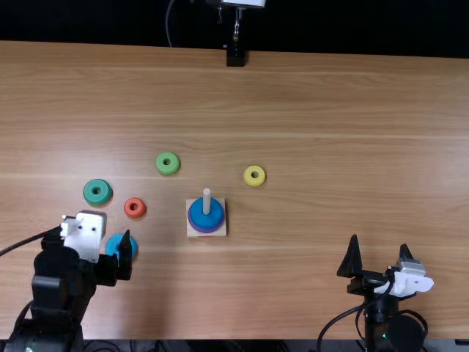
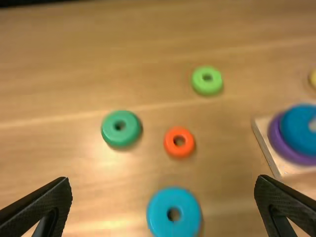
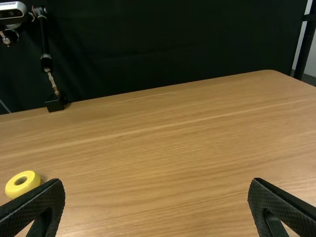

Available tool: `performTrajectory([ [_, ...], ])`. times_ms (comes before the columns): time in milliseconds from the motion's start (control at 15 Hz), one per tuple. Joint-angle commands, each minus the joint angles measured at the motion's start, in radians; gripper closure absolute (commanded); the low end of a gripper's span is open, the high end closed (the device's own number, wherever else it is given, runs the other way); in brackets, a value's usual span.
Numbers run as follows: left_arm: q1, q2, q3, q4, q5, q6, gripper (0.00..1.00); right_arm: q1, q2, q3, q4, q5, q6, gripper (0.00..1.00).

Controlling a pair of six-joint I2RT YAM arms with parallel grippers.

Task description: Build the Hanoi tower: stack the rings onto the peg from bottom to top in this color order: purple, dark blue, light blue, dark green, light green, yellow, orange.

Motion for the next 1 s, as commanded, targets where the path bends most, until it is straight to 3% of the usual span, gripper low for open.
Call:
performTrajectory([
  [0, -0.006, 0.068, 0.063, -0.027, 0.008, 0.012, 0.00, -0.007, -0.012, -0.014, -0.011, -0.002, 0.001, 0.00],
  [533, 0.002, 0.505, 0.296, -0.240, 0.004, 0.010, 0.00, -0.007, -0.012, -0.014, -0.011, -0.002, 0.001, 0.00],
  [933, 0.033, 0.681, 0.321, -0.301, -0.009, 0.010, 0.00, -0.007, -0.012, -0.014, -0.011, -0.002, 0.001, 0.00],
])
